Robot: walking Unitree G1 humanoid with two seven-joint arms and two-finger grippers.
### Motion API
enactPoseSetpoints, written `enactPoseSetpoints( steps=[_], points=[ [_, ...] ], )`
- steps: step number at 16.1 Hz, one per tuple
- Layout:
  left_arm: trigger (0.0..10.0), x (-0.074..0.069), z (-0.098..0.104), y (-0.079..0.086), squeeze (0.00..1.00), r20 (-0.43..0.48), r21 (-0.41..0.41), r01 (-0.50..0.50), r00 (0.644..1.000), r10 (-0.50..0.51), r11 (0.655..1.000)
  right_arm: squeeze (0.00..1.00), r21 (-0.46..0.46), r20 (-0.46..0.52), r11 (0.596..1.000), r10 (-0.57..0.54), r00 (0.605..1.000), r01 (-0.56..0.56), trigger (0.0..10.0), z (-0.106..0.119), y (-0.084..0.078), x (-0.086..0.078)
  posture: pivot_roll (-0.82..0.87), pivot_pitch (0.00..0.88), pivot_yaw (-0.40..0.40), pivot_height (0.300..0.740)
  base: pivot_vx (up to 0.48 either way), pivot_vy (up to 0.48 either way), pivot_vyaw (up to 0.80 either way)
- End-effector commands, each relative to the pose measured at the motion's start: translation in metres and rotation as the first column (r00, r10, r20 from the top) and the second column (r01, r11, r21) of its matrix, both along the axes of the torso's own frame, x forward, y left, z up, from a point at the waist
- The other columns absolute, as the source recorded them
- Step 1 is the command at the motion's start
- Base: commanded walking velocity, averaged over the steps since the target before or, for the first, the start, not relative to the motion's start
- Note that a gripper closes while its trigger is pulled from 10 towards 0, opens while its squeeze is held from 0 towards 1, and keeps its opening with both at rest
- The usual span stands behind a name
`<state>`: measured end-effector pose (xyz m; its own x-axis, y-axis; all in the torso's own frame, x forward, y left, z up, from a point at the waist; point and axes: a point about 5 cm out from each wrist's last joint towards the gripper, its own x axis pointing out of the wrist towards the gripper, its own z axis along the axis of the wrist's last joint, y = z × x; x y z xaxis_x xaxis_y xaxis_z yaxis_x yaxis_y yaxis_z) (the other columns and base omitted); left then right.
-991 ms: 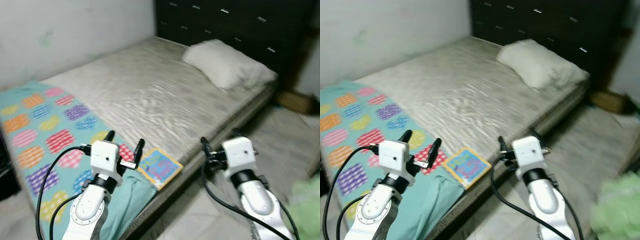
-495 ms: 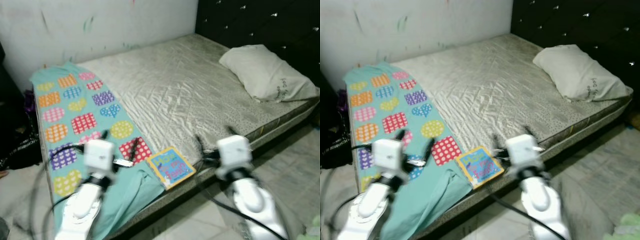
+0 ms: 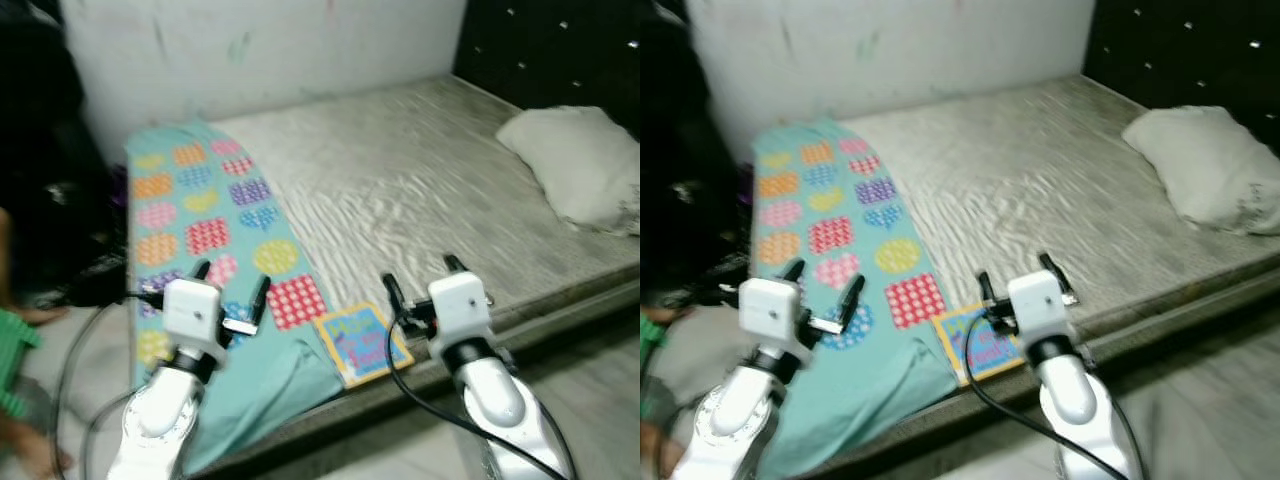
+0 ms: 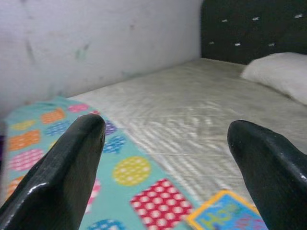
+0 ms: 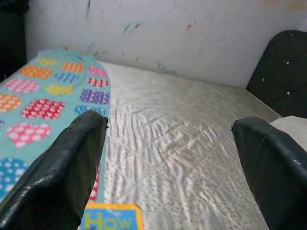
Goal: Clean up the room
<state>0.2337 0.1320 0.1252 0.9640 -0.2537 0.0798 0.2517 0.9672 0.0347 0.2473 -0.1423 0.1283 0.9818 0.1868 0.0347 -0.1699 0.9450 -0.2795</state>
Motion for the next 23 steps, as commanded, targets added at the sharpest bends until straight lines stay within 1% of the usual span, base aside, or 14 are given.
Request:
enactPoseSetpoints(
  steps=[1,5,10,13,16,18,19,20,21,22,23],
  points=[
    [10.0,0.0,0.001,0.005,0.0,0.007,0.026,-0.01,1.0,0.01,1.0,0.0,0.01,0.016,1.0,0.005,1.0,-0.006,10.0,0.003,0.002,0.002,-0.05,0.028,0.024,0.74,0.0,0.0,0.59],
    [10.0,0.002,0.003,0.006,0.0,0.01,0.032,-0.008,1.0,0.008,0.999,0.0,0.022,0.025,1.0,0.004,1.0,-0.004,10.0,0.003,0.007,0.006,-0.03,0.017,0.033,0.74,0.0,0.0,0.59],
    [10.0,0.002,0.003,0.007,0.0,0.01,0.036,-0.009,1.0,0.009,0.999,0.0,0.027,0.028,1.0,0.006,1.0,-0.007,10.0,0.003,0.008,0.007,-0.03,0.012,0.03,0.74,0.0,0.0,0.55],
    [10.0,0.002,0.002,0.007,0.0,0.0,0.003,-0.012,1.0,0.012,1.0,0.0,0.032,0.031,0.999,0.012,0.999,-0.013,10.0,0.003,0.009,0.009,-0.03,0.012,0.03,0.74,0.0,0.0,0.0],
    [10.0,0.002,0.002,0.007,0.0,0.005,0.017,-0.006,1.0,0.006,1.0,0.0,0.035,0.035,0.999,0.012,0.999,-0.013,10.0,0.002,0.01,0.01,-0.02,0.003,0.032,0.74,0.0,0.0,0.0],
    [10.0,0.001,0.001,0.006,0.0,-0.008,-0.002,0.008,1.0,-0.008,1.0,0.0,0.045,0.037,0.999,0.01,0.999,-0.011,10.0,0.002,0.011,0.012,-0.03,0.0,0.04,0.74,0.0,0.0,0.0],
    [10.0,0.001,0.001,0.004,0.0,-0.014,-0.029,0.021,1.0,-0.021,0.999,0.0,0.069,0.046,0.998,-0.004,0.999,0.001,10.0,0.004,0.011,0.017,-0.03,0.0,0.044,0.74,0.0,0.0,0.0],
    [10.0,0.002,0.001,0.004,0.0,-0.017,-0.026,0.021,1.0,-0.021,0.999,0.0,0.081,0.059,0.997,-0.011,0.998,0.007,10.0,0.007,0.01,0.023,-0.03,0.0,0.046,0.74,0.0,0.0,0.0],
    [10.0,0.006,0.001,0.007,0.0,-0.016,-0.03,0.008,1.0,-0.008,1.0,0.0,0.106,0.076,0.994,-0.023,0.997,0.015,10.0,0.011,0.01,0.031,-0.03,0.008,0.052,0.74,0.0,0.0,0.0],
    [10.0,0.008,0.002,0.009,0.0,-0.017,-0.033,-0.002,1.0,0.002,0.999,0.0,0.111,0.083,0.994,-0.028,0.996,0.018,10.0,0.013,0.01,0.034,-0.03,0.008,0.052,0.74,0.0,0.0,0.0],
    [10.0,0.011,0.003,0.012,0.0,-0.013,-0.033,-0.012,1.0,0.012,0.999,0.0,0.095,0.097,0.995,-0.03,0.995,0.021,10.0,0.015,0.012,0.038,-0.02,0.014,0.058,0.74,0.0,0.0,0.0]
  ],
)
